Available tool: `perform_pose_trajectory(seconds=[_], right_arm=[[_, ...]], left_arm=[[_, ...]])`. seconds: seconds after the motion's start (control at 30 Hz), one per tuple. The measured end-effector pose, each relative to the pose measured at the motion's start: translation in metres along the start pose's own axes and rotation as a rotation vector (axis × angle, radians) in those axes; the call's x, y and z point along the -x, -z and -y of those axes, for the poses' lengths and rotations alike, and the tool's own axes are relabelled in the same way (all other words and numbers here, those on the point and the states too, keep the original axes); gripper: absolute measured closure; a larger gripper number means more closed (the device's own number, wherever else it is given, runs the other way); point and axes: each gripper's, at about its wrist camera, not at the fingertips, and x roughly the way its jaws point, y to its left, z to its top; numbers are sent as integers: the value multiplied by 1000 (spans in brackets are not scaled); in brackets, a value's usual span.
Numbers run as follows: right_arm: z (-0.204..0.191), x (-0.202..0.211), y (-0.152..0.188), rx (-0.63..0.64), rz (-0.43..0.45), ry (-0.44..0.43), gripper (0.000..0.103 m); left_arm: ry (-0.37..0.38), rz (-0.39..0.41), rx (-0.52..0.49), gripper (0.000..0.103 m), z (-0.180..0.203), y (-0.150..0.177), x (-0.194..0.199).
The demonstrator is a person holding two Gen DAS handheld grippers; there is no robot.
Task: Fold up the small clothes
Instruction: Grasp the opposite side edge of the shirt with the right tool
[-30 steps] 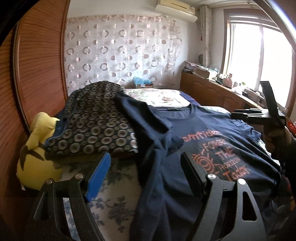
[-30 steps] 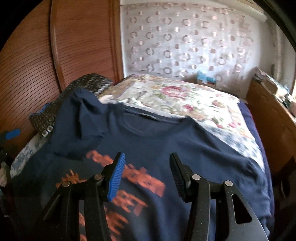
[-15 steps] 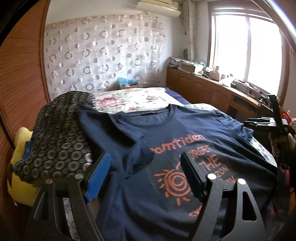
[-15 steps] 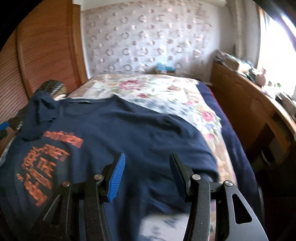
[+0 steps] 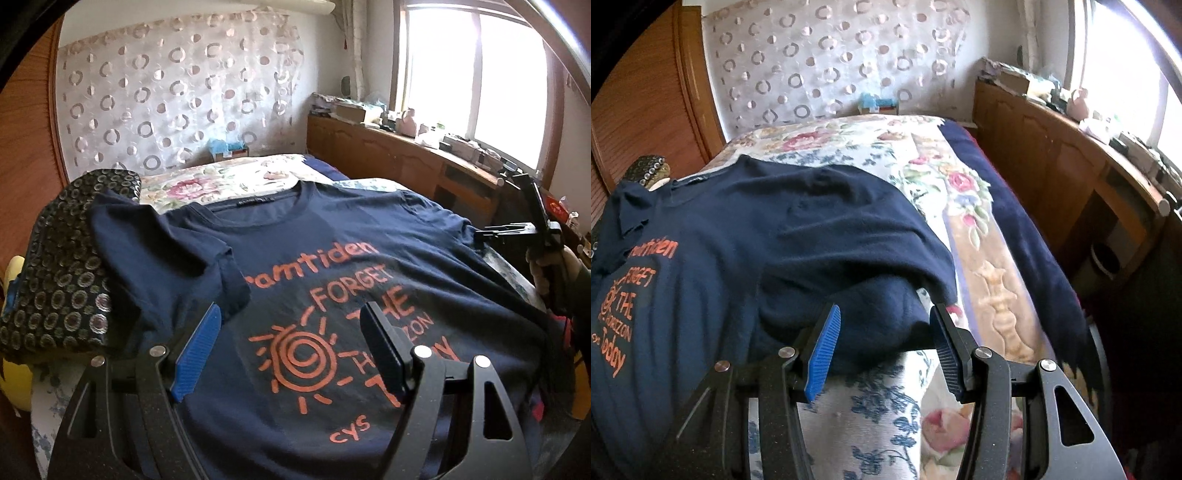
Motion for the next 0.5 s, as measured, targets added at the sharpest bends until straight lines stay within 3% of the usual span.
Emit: perform_pose_trajectory(seconds=[0.5], right_arm=[[20, 1, -4, -29, -27, -46, 53]], left_arm=[[-4, -51, 17, 24, -1, 7, -15]])
